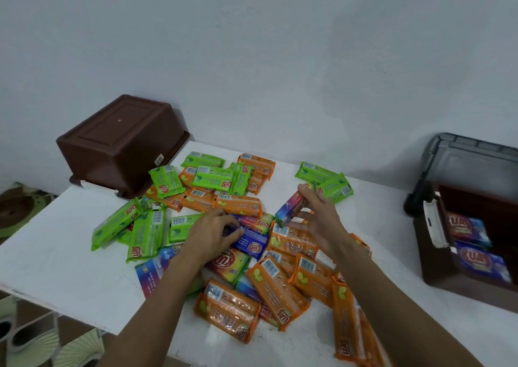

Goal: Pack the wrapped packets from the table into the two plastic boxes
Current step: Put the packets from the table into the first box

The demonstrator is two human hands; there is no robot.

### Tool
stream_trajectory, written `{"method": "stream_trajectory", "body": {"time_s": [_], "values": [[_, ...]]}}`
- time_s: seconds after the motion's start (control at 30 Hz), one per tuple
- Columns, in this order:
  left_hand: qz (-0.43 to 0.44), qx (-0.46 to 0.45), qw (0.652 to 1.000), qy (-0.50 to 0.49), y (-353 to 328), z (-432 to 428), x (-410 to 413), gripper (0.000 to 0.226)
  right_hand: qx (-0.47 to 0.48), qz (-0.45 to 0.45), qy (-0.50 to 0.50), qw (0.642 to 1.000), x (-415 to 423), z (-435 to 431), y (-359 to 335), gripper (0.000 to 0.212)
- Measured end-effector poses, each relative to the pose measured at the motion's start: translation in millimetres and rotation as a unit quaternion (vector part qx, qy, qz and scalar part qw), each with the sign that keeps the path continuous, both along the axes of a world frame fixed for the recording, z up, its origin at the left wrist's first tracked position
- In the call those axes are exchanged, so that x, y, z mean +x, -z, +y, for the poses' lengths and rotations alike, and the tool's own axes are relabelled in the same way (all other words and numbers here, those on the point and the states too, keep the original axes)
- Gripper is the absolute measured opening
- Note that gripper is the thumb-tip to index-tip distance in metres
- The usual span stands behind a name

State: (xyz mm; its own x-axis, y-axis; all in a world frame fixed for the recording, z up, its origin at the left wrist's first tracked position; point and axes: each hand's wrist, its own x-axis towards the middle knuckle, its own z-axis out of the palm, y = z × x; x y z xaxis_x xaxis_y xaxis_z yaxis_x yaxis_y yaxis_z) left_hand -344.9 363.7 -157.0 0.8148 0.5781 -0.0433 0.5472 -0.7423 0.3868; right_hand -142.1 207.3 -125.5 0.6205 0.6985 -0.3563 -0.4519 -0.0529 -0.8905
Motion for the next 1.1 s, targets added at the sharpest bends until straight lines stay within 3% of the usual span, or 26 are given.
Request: {"method": "stream_trajectory", "body": {"time_s": [0.37,0.5,0.8,1.0,1.1], "values": [[0.065,-0.120,0.988,-0.072,-15.7,-8.1,19.7,0.055,-0.023,0.005,-0.006,1.000,-8.6,-8.2,4.3,0.058],[0.096,-0.121,0.980,-0.129,-17.6,-19.0,31.4,0.063,-0.025,0.013,0.001,1.000,-12.1,-13.1,6.4,0.059],[0.107,-0.162,0.959,-0.206,-24.9,-28.5,45.7,0.108,-0.037,0.003,0.006,0.999,-15.7,-19.5,3.0,0.071],[0.078,-0.192,0.961,-0.183,-32.2,-23.2,36.3,0.094,-0.027,0.014,0.007,0.999,-16.5,-21.6,2.5,0.073],[0.031,-0.233,0.955,-0.181,-41.5,-21.8,34.2,0.076,-0.022,0.026,0.011,0.999,-17.1,-24.9,-1.3,0.092]]}}
